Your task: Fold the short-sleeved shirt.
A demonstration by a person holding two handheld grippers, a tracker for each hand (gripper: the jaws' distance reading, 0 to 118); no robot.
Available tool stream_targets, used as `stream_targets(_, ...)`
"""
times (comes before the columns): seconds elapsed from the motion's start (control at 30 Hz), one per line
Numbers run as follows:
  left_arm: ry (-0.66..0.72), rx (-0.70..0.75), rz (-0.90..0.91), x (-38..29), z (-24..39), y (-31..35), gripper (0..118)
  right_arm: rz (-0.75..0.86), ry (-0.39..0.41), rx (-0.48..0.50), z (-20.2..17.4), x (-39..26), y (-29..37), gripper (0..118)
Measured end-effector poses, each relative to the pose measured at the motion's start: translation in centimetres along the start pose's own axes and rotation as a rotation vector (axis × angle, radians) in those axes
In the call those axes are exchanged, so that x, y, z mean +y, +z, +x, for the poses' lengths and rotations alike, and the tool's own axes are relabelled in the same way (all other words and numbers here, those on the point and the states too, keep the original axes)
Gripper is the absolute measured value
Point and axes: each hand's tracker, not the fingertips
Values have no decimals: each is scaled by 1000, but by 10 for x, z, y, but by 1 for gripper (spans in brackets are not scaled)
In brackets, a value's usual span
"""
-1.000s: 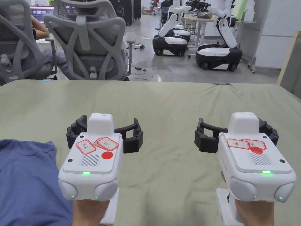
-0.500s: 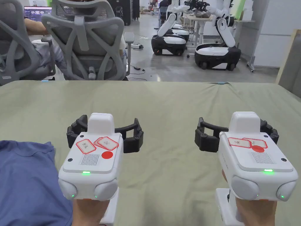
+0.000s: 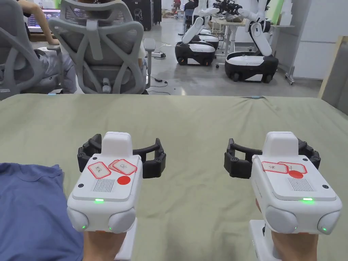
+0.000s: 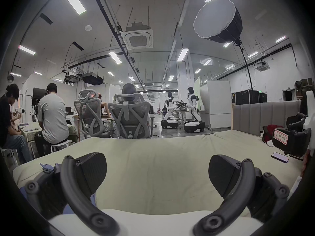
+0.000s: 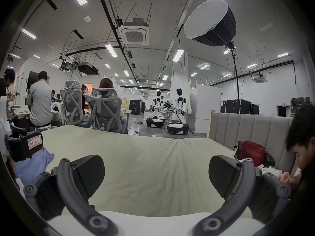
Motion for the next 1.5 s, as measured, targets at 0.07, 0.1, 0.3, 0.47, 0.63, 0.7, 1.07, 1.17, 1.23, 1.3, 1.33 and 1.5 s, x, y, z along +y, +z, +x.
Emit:
stream_targets(0.07, 0, 0, 2, 0, 0, 0, 118, -1, -2, 4, 0, 0, 0, 118)
stream_targets(0.1, 0, -1, 1, 0, 0, 0, 118, -1, -3, 5, 0, 0, 0, 118)
stream_targets(0.3, 8, 1, -1, -1, -1, 1, 118, -1, 2, 4, 0, 0, 1, 118)
stream_targets(0.47, 10, -5, -3, -1, -1, 1, 118, -4, 0, 5, 0, -1, 1, 118)
stream_targets(0.63, 10, -4, -3, -2, -1, 1, 118, 0, 4, 13, -1, -2, 1, 118)
stream_targets(0.7, 17, -1, -3, -3, -1, 0, 118, 5, 8, 10, -1, -2, 1, 118)
stream_targets(1.07, 33, -17, -11, -7, -2, -1, 118, 5, 40, 17, -6, -6, 0, 118)
stream_targets(1.17, 31, -12, -6, -6, -2, 0, 118, 2, 35, 23, -6, -6, 0, 118)
stream_targets(1.23, 27, -9, -5, -6, -2, 0, 118, -2, 33, 21, -6, -6, 0, 118)
stream_targets(1.3, 27, -9, -3, -6, -2, 0, 118, -1, 32, 19, -5, -6, 1, 118)
stream_targets(1.33, 28, -11, -2, -6, -2, 0, 118, -1, 30, 15, -5, -6, 1, 118)
stream_targets(1.5, 22, -15, -7, -7, -2, 0, 118, -5, 10, 23, -2, -6, 1, 118)
